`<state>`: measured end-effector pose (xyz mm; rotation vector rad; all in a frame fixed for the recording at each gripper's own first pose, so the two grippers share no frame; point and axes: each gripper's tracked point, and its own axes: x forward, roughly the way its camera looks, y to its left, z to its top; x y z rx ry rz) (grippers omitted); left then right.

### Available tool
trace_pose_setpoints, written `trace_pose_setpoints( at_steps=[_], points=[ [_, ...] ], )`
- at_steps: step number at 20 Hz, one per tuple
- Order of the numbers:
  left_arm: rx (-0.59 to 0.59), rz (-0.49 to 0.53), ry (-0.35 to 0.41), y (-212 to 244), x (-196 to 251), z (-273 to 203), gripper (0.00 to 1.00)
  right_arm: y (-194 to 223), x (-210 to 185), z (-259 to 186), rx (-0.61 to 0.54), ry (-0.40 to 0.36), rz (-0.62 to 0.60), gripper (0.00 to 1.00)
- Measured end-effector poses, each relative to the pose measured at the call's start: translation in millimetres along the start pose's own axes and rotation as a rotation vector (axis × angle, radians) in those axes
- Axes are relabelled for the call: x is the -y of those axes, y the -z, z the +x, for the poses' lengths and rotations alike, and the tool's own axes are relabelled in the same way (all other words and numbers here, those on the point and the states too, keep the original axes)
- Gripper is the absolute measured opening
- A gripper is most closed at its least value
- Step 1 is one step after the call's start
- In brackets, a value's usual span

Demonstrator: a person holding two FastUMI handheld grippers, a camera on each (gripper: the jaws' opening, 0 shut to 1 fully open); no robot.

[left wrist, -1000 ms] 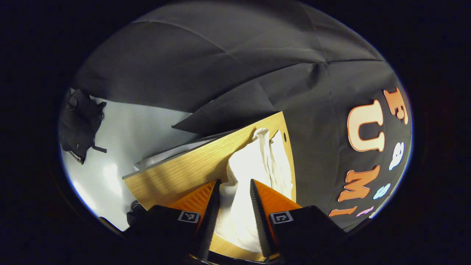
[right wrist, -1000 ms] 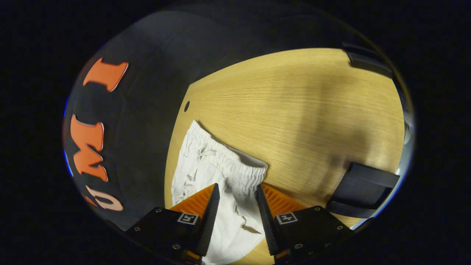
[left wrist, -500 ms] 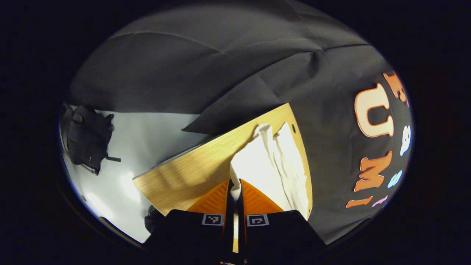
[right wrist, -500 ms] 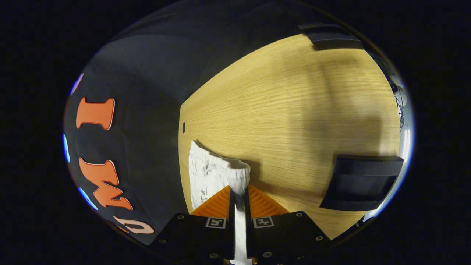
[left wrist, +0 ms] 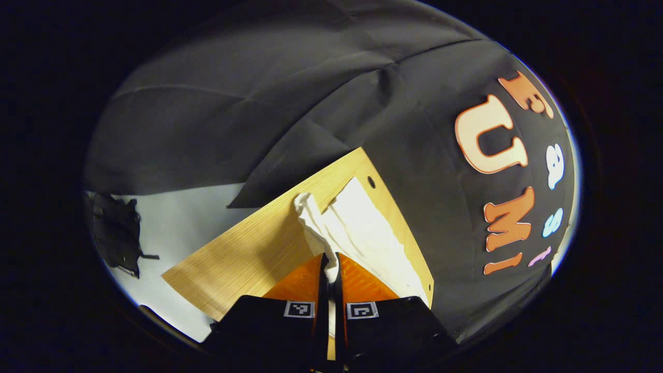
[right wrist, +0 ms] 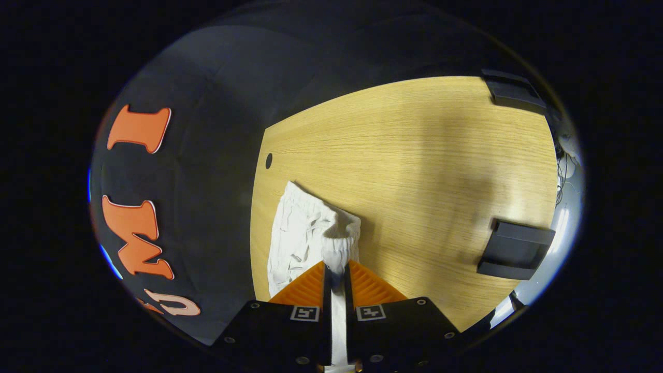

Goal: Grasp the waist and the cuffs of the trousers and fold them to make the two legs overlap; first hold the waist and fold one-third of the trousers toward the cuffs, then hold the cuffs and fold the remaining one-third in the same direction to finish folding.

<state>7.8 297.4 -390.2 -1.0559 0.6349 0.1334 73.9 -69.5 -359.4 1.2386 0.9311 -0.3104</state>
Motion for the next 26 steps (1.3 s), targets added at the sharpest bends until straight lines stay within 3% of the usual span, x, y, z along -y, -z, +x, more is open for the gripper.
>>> trace_pose_setpoints(
  at_steps=[8,14,21,26],
  points=[
    [-0.004,0.175,0.018,-46,76,25,0.09,10,-61,-4,-0.009,0.009,-0.151,0.11],
    [-0.034,0.236,0.017,-70,121,72,0.09,14,-99,1,-0.017,0.033,-0.209,0.12],
    [-0.066,0.218,-0.042,-106,130,132,0.09,2,-130,12,-0.02,0.108,-0.224,0.12],
    [-0.1,0.267,-0.123,-118,134,173,0.09,-9,-139,50,-0.082,0.17,-0.218,0.11]
  ],
)
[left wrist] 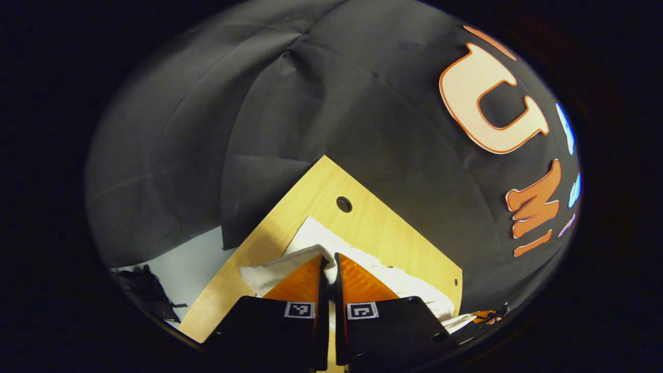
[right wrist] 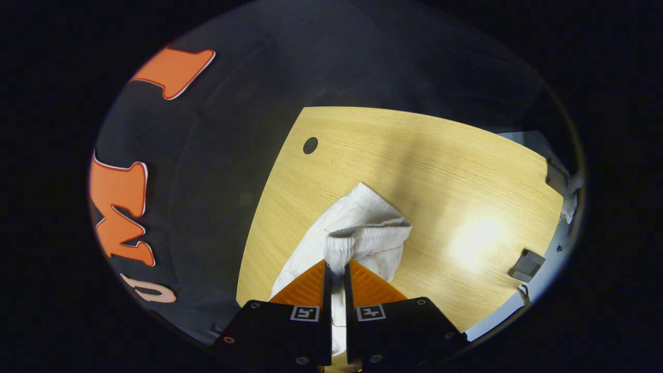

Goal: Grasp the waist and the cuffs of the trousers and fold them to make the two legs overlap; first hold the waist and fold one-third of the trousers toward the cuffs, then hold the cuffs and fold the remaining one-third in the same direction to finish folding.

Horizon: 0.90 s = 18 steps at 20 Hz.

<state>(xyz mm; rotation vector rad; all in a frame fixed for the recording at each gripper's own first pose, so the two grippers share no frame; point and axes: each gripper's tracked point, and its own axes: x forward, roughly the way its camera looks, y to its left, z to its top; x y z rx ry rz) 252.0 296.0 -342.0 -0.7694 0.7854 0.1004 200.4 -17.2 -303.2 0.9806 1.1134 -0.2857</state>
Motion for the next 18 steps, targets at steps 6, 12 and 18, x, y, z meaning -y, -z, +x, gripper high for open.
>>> trace_pose_setpoints(
  at_steps=[6,12,18],
  points=[
    [-0.068,0.027,-0.105,-9,-4,59,0.09,-20,-22,70,-0.107,0.014,0.001,0.11],
    [-0.122,-0.066,-0.202,-17,-37,123,0.09,-44,-26,118,-0.136,0.041,0.067,0.11],
    [-0.169,-0.184,-0.323,2,-72,152,0.09,-47,-9,149,-0.139,0.047,0.188,0.12]
  ],
)
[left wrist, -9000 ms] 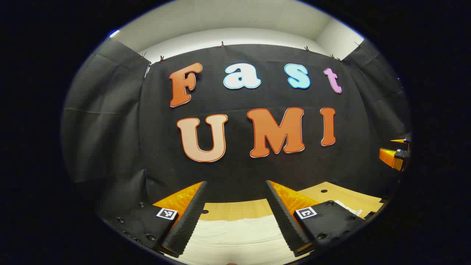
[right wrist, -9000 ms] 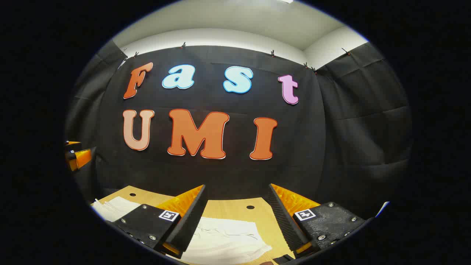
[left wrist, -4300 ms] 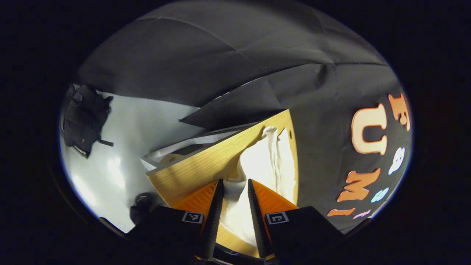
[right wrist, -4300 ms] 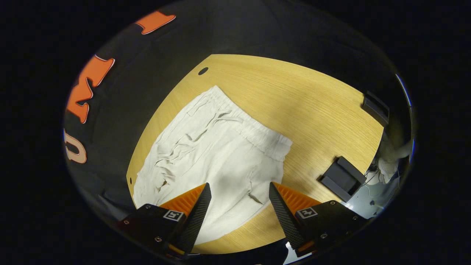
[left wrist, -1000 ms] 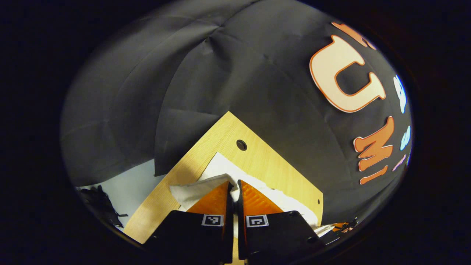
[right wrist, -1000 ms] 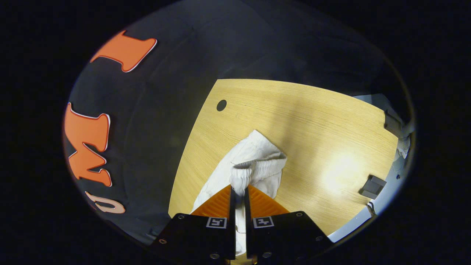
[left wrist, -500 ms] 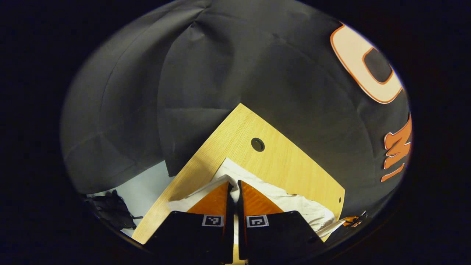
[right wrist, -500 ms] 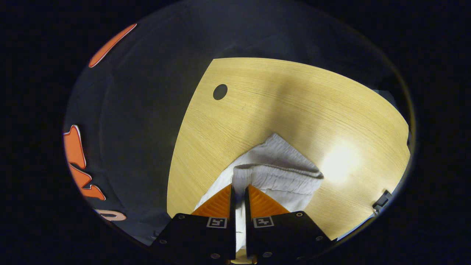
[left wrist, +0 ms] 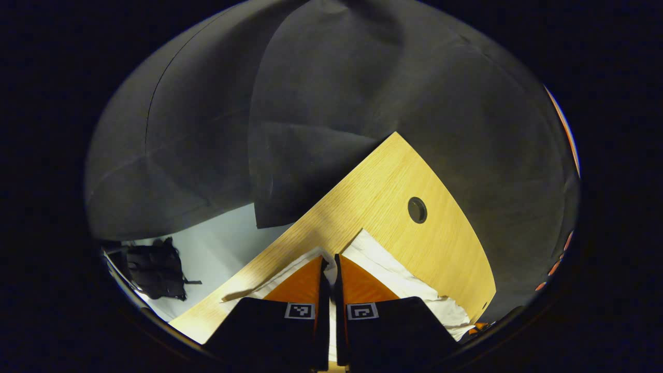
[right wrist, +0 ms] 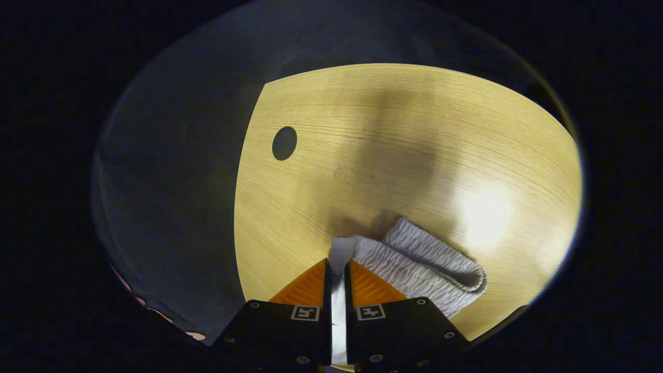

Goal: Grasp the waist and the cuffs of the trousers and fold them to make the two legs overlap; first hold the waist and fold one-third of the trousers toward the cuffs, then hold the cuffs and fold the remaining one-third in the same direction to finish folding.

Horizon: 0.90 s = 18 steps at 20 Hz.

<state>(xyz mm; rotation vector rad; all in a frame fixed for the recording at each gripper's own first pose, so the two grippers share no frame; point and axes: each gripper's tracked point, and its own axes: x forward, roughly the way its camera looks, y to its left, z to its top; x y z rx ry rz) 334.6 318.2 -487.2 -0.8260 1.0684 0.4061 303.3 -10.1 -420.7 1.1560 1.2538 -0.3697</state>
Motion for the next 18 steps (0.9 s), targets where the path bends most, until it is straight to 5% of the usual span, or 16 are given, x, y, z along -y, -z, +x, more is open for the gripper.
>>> trace_pose_setpoints(
  at_steps=[3,4,5,6,7,9,10,11,12,13,14,18],
  points=[
    [-0.009,-0.006,0.06,5,15,-3,0.16,-3,-8,-2,0.025,-0.042,0.001,0.11],
    [0.004,0.011,0.088,2,24,-8,0.36,-4,-13,-4,0.036,-0.06,-0.017,0.18],
    [0.024,0.043,0.111,-4,33,-14,0.32,-5,-21,-10,0.049,-0.089,-0.035,0.26],
    [0.057,0.081,0.136,-11,42,-21,0.55,-7,-25,-12,0.067,-0.11,-0.049,0.51],
    [0.096,0.115,0.159,-18,54,-30,0.54,-10,-26,-18,0.087,-0.113,-0.059,0.37],
    [0.142,0.168,0.191,-21,72,-47,0.87,-13,-21,-29,0.115,-0.104,-0.099,0.59],
    [0.152,0.191,0.196,-20,79,-54,0.91,-13,-15,-36,0.123,-0.091,-0.128,0.62],
    [0.151,0.211,0.193,-16,82,-61,0.96,-11,-9,-46,0.132,-0.079,-0.163,0.53],
    [0.156,0.233,0.195,-14,88,-68,1.0,-8,-3,-54,0.142,-0.063,-0.2,0.56],
    [0.152,0.26,0.185,-7,90,-70,1.0,-6,7,-63,0.151,-0.036,-0.241,0.79],
    [0.154,0.295,0.181,-3,94,-75,1.0,-5,15,-69,0.155,-0.016,-0.274,0.74],
    [0.222,0.5,0.079,6,96,-98,1.0,10,50,-94,0.172,0.076,-0.409,0.89]
  ],
)
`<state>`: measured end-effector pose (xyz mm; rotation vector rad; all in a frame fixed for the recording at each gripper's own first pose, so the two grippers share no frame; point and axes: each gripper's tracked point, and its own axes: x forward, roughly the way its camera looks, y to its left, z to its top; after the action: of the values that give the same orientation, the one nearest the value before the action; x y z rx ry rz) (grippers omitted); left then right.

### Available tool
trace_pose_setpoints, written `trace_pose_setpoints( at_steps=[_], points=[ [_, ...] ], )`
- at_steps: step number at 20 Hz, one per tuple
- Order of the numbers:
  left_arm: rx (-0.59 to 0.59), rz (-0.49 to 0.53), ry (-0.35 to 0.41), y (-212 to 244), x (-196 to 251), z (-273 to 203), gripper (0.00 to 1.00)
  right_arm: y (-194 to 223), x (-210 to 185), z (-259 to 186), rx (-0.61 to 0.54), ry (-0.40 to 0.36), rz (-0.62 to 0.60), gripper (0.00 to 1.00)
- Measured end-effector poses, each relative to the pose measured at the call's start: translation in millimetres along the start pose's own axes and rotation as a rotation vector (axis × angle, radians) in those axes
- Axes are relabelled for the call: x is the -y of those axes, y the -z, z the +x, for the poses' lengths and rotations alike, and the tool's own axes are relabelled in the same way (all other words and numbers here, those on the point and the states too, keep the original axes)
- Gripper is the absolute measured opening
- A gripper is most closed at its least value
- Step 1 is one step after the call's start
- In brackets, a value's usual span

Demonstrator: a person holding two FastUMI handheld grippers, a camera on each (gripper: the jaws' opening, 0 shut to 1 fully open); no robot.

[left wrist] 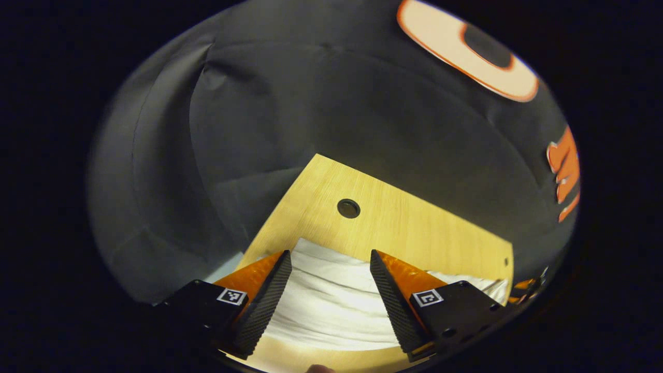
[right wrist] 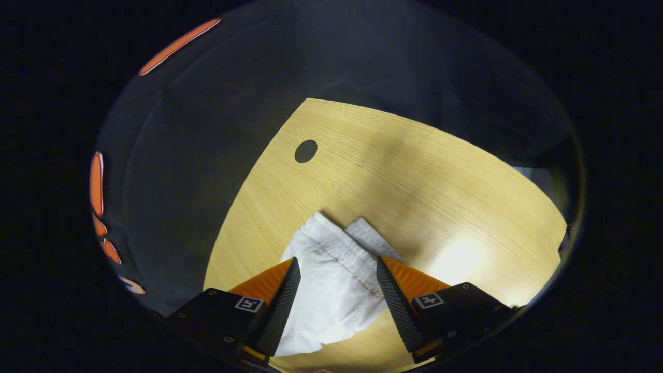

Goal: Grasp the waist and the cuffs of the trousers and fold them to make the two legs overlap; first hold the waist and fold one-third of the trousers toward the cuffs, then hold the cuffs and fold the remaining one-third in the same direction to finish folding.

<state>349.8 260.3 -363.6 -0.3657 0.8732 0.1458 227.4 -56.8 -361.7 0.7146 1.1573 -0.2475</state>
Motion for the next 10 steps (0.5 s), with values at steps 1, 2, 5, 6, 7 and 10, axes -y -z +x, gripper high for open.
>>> trace_pose_setpoints(
  at_steps=[1,2,5,6,7,10],
  points=[
    [0.008,0.03,-0.003,7,5,4,1.0,7,9,-5,-0.003,0.029,-0.027,0.91],
    [0.009,0.042,0.009,11,11,7,1.0,14,16,-9,-0.01,0.049,-0.049,0.95],
    [0.029,0.102,0.015,19,12,0,1.0,33,31,0,-0.047,0.083,-0.03,0.96],
    [0.039,0.13,0.008,17,11,-2,1.0,38,34,5,-0.06,0.083,-0.018,0.96],
    [0.046,0.146,0.019,17,13,-2,1.0,43,37,9,-0.073,0.084,-0.013,0.96],
    [0.067,0.177,0.058,15,18,-8,1.0,51,36,23,-0.078,0.062,0.008,0.96]
  ],
)
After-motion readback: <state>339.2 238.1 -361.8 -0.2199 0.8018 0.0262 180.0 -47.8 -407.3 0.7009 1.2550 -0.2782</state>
